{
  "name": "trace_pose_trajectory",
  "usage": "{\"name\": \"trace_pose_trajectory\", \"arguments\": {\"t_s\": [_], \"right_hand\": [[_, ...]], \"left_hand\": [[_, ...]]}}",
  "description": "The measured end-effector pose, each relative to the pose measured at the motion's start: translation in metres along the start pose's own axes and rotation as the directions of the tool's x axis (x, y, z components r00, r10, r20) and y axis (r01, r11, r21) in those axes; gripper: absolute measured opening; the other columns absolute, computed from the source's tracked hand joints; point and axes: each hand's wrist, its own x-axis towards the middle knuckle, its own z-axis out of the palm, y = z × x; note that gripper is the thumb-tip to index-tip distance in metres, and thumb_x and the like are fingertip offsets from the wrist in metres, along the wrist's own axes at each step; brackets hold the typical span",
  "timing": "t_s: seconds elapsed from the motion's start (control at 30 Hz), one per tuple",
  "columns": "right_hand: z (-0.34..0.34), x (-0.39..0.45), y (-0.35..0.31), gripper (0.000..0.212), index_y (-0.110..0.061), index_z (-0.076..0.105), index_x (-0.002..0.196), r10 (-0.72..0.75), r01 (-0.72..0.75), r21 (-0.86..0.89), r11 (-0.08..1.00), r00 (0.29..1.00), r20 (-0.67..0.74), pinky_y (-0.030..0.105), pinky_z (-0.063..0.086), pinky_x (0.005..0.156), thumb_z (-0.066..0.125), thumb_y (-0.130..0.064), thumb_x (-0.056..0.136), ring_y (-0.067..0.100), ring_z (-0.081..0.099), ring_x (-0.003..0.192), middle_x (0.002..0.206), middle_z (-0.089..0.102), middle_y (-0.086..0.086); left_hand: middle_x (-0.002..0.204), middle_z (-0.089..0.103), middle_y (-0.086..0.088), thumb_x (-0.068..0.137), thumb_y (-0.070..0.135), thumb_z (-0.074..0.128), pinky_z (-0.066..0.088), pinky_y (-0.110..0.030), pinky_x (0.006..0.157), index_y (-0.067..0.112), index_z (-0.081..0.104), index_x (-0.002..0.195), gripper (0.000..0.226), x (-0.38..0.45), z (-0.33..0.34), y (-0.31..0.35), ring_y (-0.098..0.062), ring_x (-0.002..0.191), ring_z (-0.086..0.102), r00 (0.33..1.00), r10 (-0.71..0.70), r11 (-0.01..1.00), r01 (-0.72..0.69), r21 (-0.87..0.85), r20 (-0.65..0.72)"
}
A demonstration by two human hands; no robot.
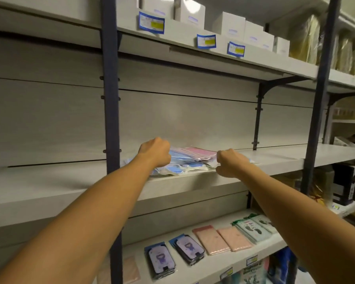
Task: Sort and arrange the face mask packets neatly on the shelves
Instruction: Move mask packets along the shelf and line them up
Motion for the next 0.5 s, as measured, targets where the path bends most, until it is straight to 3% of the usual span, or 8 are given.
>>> {"name": "trace_pose_trajectory", "arguments": {"t_s": [0.1, 0.37, 0.5], "right_hand": [[0.006, 0.018, 0.012, 0.014, -0.011, 0.058, 0.099, -0.009, 0.009, 0.003, 1.0, 1.0, -0.01, 0.031, 0.044, 0.061, 0.058, -0.017, 0.087, 0.028, 0.058, 0.081, 0.094, 0.057, 0.007], [0.027, 0.066, 0.03, 0.024, -0.012, 0.061, 0.11, -0.011, 0.015, 0.054, 0.998, 0.997, -0.082, 0.031, 0.044, 0.068, 0.056, -0.02, 0.088, 0.03, 0.057, 0.087, 0.107, 0.063, 0.011], [0.036, 0.095, 0.039, 0.028, -0.013, 0.062, 0.113, 0.001, 0.009, 0.095, 0.995, 0.995, -0.101, 0.031, 0.045, 0.071, 0.058, -0.02, 0.085, 0.032, 0.061, 0.096, 0.111, 0.063, 0.011]], "left_hand": [[0.112, 0.065, -0.009, 0.093, 0.02, 0.05, 0.057, -0.039, 0.083, 0.016, 0.067, 0.114, 0.027, 0.016, 0.005, 0.003, -0.032, 0.095, 0.064, 1.0, -0.017, 0.999, 0.017, 0.04, 0.009], [0.118, 0.063, -0.013, 0.097, 0.024, 0.048, 0.053, -0.039, 0.082, 0.011, 0.065, 0.116, 0.028, 0.053, 0.025, 0.006, -0.035, 0.103, 0.062, 0.98, -0.195, 0.981, 0.194, 0.03, 0.047], [0.103, 0.058, -0.009, 0.095, 0.034, 0.054, 0.049, -0.035, 0.078, 0.013, 0.065, 0.113, 0.03, 0.07, 0.037, 0.01, -0.032, 0.093, 0.058, 0.943, -0.312, 0.944, 0.321, -0.069, 0.116]]}}
